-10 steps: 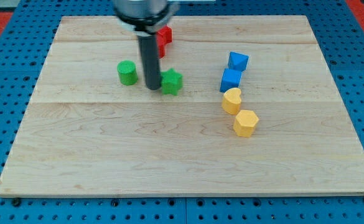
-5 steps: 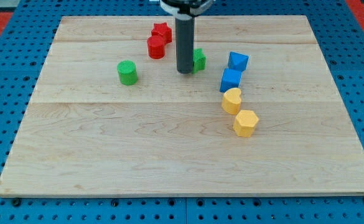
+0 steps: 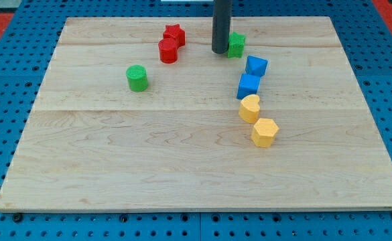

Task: Push the green star closer to the blue triangle

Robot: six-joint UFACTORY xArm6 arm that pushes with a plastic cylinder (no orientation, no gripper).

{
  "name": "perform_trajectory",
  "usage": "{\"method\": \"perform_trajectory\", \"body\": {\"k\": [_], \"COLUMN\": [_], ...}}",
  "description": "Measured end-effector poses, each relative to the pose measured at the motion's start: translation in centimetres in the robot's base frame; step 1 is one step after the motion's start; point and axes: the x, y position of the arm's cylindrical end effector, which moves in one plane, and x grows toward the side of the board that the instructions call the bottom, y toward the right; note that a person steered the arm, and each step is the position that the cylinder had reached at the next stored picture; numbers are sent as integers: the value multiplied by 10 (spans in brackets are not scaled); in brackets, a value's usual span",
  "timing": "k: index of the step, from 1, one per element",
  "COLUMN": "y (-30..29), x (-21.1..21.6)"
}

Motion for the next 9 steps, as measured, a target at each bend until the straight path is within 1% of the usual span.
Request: {"method": "perform_trajectory", "body": {"k": [1, 3, 4, 5, 6, 7, 8, 9], "y": [18, 20, 47, 53, 37, 16, 92, 131], "x": [-2, -31, -20, -6, -18, -57, -62, -52]}}
